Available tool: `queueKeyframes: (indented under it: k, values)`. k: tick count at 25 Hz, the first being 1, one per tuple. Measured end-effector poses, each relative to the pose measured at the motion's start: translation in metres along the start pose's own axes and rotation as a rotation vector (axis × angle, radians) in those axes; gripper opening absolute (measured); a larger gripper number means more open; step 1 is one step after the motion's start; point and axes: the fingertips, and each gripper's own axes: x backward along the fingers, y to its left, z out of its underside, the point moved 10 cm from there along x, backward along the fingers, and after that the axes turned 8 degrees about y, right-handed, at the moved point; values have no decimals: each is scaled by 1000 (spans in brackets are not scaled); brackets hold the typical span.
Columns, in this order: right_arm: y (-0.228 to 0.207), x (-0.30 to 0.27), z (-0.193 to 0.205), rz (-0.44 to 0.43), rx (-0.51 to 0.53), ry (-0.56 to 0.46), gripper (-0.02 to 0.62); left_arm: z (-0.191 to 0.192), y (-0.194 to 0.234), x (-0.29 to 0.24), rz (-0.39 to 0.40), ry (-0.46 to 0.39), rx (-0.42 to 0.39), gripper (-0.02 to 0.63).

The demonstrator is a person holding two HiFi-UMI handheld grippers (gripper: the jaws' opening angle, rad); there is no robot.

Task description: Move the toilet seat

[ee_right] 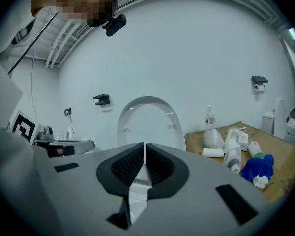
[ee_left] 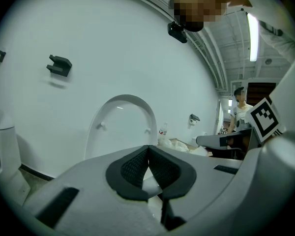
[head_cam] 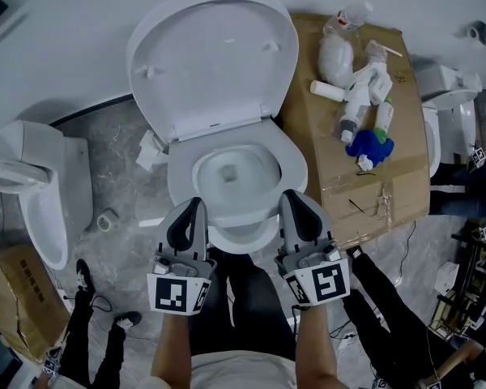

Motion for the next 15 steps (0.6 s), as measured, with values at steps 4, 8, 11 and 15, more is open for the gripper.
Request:
queueKeyframes:
  k: [4, 8, 11, 15]
  values:
    - [-2, -7, -5, -7, 0, -17, 23, -6, 4, -4, -3, -6, 3, 11]
    - [-2, -13, -12, -14, 6, -35, 23, -12, 8, -8, -4, -14, 9, 11]
    - [-4, -19, -16, -19, 10, -47, 22, -17, 11, -12, -3, -11, 13, 11]
    - [-6, -25, -22, -24, 9, -56, 21, -22, 14, -17, -3, -14, 11, 11]
